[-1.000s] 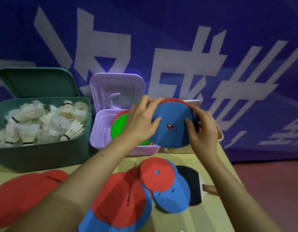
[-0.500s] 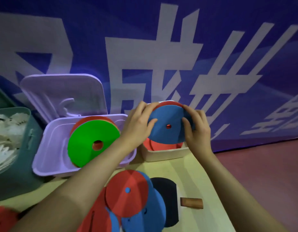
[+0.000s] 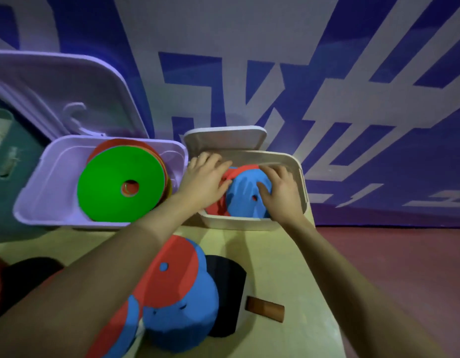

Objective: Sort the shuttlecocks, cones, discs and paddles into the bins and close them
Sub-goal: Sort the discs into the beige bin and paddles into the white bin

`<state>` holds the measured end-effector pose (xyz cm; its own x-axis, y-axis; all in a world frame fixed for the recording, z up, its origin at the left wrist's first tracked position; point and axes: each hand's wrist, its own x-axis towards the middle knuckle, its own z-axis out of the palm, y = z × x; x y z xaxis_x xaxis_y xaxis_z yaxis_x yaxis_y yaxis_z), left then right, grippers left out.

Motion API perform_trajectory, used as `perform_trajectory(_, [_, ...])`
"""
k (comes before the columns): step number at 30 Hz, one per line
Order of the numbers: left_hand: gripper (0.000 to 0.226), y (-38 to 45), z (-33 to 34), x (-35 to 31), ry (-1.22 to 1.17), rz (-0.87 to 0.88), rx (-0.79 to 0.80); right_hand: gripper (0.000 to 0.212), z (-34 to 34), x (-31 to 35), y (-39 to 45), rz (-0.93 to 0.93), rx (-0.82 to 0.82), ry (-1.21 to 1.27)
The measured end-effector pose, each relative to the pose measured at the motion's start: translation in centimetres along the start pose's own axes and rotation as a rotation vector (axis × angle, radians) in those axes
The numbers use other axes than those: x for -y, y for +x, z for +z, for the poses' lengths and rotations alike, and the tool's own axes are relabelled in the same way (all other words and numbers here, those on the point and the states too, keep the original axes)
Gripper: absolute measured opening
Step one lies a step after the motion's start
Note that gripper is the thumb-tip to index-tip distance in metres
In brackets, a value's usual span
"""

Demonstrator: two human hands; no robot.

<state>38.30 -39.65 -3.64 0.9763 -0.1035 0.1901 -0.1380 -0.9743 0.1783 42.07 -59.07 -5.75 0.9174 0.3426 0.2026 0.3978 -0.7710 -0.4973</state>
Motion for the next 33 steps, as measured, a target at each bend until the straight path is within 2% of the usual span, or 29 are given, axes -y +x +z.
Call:
perform_trajectory(4, [0.051,-2.4,-2.8,1.4,0.005,0.026,-0.028,0.034,-0.1,3.0,-1.2,-0.154,-0.064,0.103])
perform_trajectory(7, [0.048,-5.8,-4.6,3.2,-0.047,0.006,-0.105,0.031,0.4,6.2,-3.1,-0.260,-0.114,0.190])
perform_trajectory(11, [0.035,-11.7,-5.1,5.3,-0.082,0.029,-0.151,0.024,3.3,9.3,-6.2,-0.308,-0.162,0.169])
perform_trajectory(14, [0.030,-15.7,-3.7,6.8,-0.082,0.063,-0.167,0.023,6.4,10.4,-8.8,-0.312,-0.103,0.139])
perform_trajectory(16, [0.030,-17.8,-2.5,7.5,-0.048,0.085,-0.131,0.032,8.6,10.8,-10.3,-0.211,0.027,0.091])
perform_trajectory(19, [0.032,-19.6,-0.4,8.2,-0.036,0.058,-0.047,0.054,11.4,10.9,-12.0,0.090,0.339,-0.104])
perform_trajectory(21, [0.041,-20.0,0.9,8.5,-0.029,-0.026,0.075,0.072,12.6,10.9,-13.0,0.229,0.447,-0.187])
perform_trajectory(22, [0.047,-20.1,1.4,8.6,-0.016,-0.094,0.186,0.079,13.0,11.0,-13.4,0.268,0.457,-0.195])
perform_trajectory(24, [0.063,-20.4,2.8,9.1,0.002,-0.221,0.433,0.082,13.7,11.2,-14.1,0.293,0.453,-0.194])
perform_trajectory(26, [0.076,-20.8,3.9,9.3,0.009,-0.264,0.543,0.079,14.2,11.5,-14.7,0.295,0.434,-0.169])
perform_trajectory(29, [0.080,-21.1,4.6,9.5,-0.018,-0.228,0.506,0.078,14.2,12.7,-14.8,0.317,0.284,-0.037])
perform_trajectory(31, [0.080,-21.3,4.8,9.7,-0.091,-0.199,0.440,0.068,14.2,13.2,-14.8,0.293,0.152,0.063])
perform_trajectory(33, [0.081,-21.6,4.7,9.8,-0.237,-0.194,0.344,0.059,13.9,13.4,-14.7,0.251,0.099,0.156])
